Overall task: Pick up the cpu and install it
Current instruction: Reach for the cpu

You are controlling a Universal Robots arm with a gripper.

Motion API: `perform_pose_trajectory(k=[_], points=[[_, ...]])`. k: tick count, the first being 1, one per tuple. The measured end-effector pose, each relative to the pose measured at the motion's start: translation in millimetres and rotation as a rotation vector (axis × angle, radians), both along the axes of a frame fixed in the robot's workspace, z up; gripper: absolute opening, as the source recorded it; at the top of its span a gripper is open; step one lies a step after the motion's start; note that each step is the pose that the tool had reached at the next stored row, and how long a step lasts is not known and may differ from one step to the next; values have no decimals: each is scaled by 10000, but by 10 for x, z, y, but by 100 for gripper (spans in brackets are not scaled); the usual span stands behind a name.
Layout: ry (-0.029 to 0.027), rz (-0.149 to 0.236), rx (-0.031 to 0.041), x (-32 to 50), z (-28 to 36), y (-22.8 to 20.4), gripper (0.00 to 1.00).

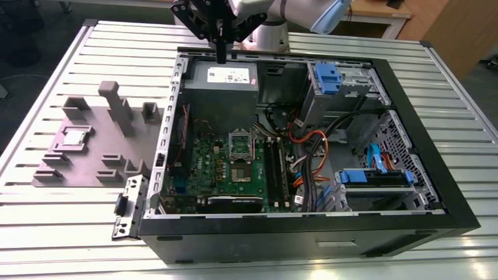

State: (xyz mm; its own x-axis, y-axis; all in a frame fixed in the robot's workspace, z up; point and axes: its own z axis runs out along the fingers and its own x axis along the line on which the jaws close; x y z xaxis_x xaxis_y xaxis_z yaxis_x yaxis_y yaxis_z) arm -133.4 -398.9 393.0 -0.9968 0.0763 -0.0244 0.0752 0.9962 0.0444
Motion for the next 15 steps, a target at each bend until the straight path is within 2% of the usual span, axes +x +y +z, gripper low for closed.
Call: perform_pose_trajectory(k=[11,15], points=[[-1,1,0,-93,-1,-1,11],[0,1,0,-97,0,-1,11]])
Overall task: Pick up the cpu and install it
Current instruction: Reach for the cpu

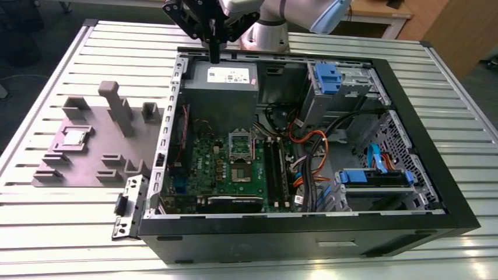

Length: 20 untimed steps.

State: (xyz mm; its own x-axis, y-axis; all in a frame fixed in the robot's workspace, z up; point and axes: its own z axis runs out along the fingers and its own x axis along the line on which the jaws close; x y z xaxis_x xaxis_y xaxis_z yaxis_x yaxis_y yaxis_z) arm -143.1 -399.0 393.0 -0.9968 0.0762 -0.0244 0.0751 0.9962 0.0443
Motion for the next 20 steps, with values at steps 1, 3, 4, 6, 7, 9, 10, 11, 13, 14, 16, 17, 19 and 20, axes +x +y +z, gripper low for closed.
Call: perform_pose_trajectory(k=[1,3,4,6,7,9,10,11,13,14,16,17,19,20], points=[[0,0,0,-1,0,0,11],[-1,0,1,-5,0,0,11],[-1,0,0,-7,0,0,11],[0,0,0,-11,0,0,11],[0,1,0,-12,0,0,11],[0,0,0,-16,0,0,11],[0,0,0,-17,0,0,11],[0,1,0,-19,0,0,11],[0,0,0,-23,0,0,11],[0,0,0,-25,0,0,11],[0,0,0,-29,0,0,11],[0,1,0,-31,0,0,11],[0,-1,0,-38,0,0,11],[0,-1,0,-42,0,0,11]])
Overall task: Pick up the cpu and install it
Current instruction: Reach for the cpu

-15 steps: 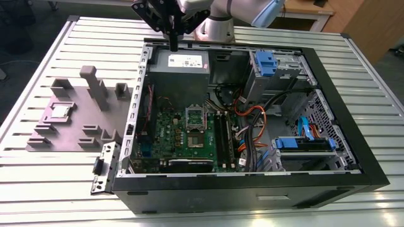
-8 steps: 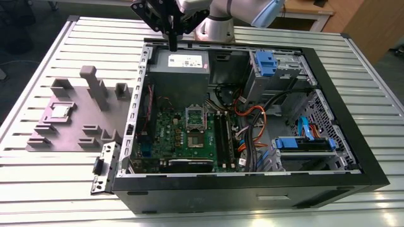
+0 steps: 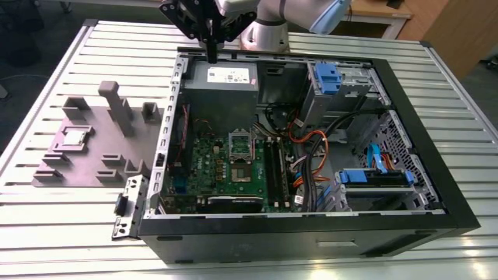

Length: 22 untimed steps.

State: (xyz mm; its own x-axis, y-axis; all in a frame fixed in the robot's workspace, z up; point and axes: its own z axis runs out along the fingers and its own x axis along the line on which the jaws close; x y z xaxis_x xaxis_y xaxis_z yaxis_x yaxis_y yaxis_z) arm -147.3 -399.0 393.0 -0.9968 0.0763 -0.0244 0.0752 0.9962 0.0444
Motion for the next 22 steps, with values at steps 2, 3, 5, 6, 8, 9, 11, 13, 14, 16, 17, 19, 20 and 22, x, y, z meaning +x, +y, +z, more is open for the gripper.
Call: perform_pose_trajectory(k=[2,3,5,6,8,9,11,13,14,16,17,19,20,22], points=[[0,1,0,-8,0,0,11],[0,0,-1,-13,0,0,11],[0,0,0,-21,0,0,11],[0,0,0,-25,0,0,11],[0,1,0,-31,0,0,11],[0,1,0,-35,0,0,11],[0,1,0,-41,0,0,11],[0,0,1,-48,-1,0,11],[0,1,0,-51,0,0,11],[0,1,0,-57,0,0,11],[0,1,0,-60,0,0,11],[1,1,0,-67,0,0,11],[0,0,0,-71,-1,0,11],[0,0,0,-78,-1,0,11]])
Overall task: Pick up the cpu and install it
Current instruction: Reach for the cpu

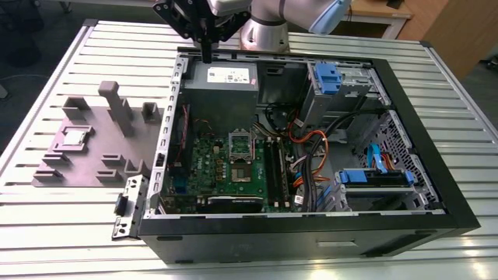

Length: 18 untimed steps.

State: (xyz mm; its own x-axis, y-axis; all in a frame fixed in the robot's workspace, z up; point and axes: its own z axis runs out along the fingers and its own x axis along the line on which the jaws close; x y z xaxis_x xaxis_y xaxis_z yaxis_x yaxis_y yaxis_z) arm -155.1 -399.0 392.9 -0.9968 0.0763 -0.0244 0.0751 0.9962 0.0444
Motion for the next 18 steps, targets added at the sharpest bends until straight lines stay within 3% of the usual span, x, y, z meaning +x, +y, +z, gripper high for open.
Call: perform_pose_trajectory(k=[18], points=[[1,0,0,-58,0,0,11]])
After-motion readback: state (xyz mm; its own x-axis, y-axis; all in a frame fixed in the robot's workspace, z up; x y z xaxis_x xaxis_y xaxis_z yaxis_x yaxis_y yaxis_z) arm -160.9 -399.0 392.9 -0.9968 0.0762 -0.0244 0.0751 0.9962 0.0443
